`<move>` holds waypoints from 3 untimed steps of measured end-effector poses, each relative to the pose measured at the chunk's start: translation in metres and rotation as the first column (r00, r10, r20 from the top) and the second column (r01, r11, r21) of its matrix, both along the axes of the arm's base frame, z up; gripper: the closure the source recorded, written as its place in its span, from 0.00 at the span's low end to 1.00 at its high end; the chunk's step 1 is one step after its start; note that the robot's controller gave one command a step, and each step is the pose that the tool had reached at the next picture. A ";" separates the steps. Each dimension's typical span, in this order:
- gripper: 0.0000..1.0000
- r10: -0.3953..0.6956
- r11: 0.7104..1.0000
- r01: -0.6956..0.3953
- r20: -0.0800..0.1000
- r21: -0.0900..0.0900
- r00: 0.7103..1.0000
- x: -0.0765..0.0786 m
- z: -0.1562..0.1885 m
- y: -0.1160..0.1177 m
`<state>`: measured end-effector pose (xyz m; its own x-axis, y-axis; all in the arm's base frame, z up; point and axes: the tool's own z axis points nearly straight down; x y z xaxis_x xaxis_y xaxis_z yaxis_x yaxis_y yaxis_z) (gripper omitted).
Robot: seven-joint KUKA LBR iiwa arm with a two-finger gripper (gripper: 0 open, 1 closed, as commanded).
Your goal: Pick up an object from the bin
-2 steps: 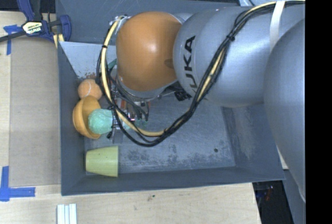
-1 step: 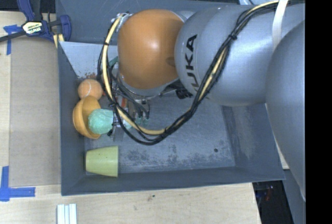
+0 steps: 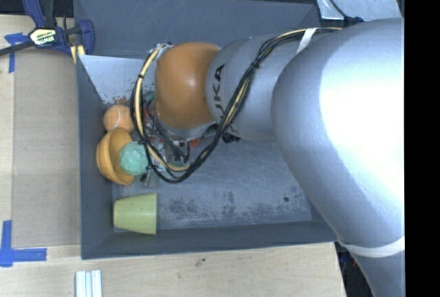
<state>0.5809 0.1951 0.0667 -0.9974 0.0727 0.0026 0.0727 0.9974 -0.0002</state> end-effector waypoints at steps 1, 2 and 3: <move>0.00 0.199 0.980 -0.199 0.019 0.004 0.980 0.011 0.091 0.002; 0.00 0.019 1.000 -0.019 -0.008 -0.002 1.000 -0.002 0.009 -0.001; 0.00 0.305 0.952 -0.305 0.022 0.002 0.952 -0.009 0.004 0.012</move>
Offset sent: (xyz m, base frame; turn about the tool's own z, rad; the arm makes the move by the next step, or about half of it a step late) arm -0.0017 -0.0003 0.0101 -0.0181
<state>0.5723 0.2069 0.0703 -0.9718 -0.2348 -0.0196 -0.2349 0.9720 0.0036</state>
